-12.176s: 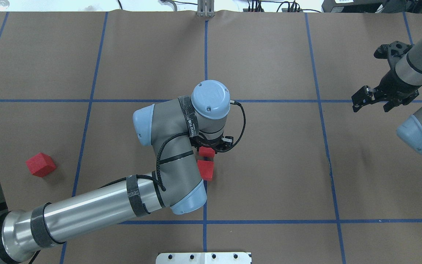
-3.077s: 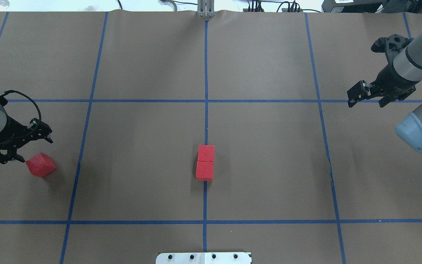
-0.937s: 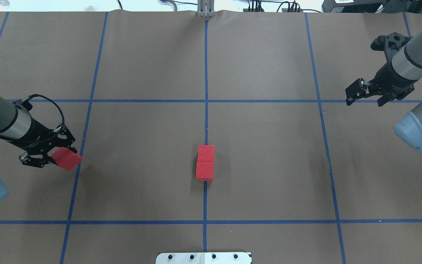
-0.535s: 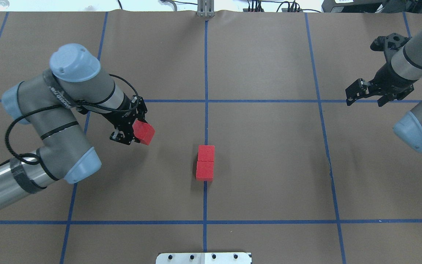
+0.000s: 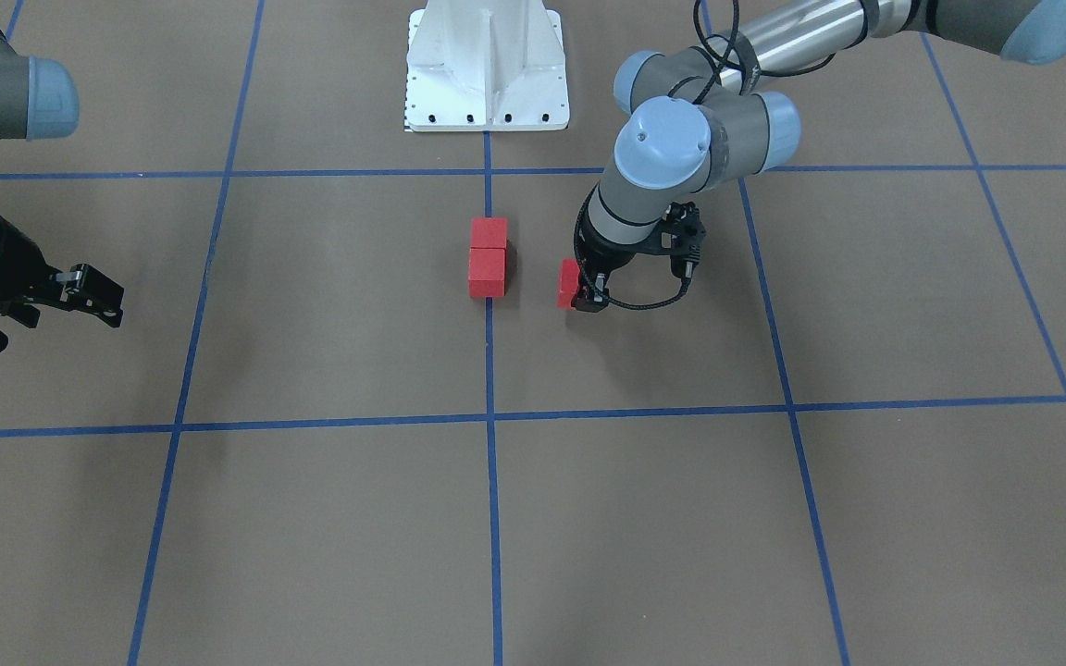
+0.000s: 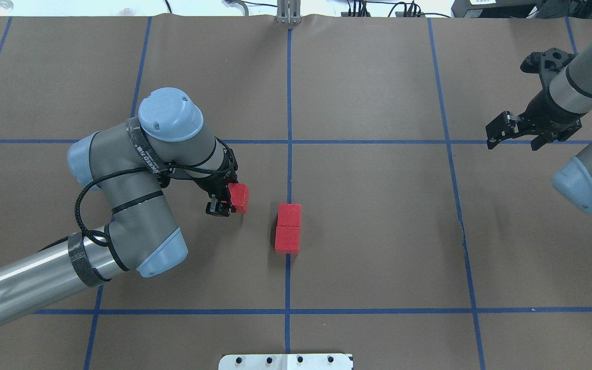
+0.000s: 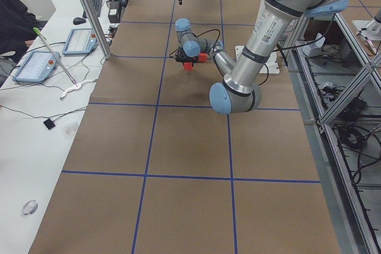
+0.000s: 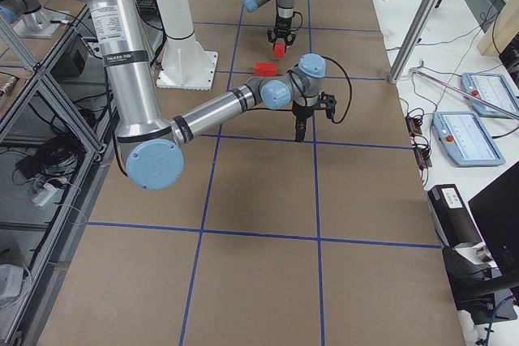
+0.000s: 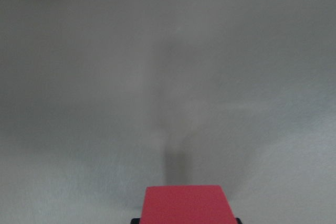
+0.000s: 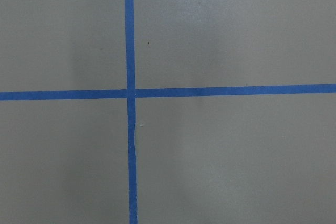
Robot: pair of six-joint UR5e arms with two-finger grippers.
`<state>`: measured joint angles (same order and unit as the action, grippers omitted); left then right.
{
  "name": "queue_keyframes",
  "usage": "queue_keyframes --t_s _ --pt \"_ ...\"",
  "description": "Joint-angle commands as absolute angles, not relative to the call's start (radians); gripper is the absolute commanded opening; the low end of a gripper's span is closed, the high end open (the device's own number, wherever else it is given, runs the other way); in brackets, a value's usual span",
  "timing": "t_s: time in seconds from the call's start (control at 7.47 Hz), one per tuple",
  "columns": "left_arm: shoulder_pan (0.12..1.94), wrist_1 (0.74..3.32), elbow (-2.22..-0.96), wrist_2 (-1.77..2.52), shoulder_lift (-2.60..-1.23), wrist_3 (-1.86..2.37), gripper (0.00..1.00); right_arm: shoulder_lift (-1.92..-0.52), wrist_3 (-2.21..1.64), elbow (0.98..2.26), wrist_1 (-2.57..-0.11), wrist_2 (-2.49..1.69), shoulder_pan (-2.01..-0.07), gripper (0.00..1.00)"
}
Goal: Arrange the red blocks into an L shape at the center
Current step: 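Carry the red cube with the left gripper beside the farther cube of the pair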
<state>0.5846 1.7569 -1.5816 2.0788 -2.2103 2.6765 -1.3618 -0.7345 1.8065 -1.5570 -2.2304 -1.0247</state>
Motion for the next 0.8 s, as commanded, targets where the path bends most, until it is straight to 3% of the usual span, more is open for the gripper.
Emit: queue_keyframes --t_s 0.0,0.67 --pt "0.548 1.756 -1.579 2.069 -2.229 2.730 0.00 -1.364 -0.735 1.801 -1.557 -2.230 -1.025 1.00" --pt "0.526 1.763 -1.499 2.057 -2.310 2.818 0.00 -1.367 -0.735 1.799 -1.557 -2.232 -1.025 1.00"
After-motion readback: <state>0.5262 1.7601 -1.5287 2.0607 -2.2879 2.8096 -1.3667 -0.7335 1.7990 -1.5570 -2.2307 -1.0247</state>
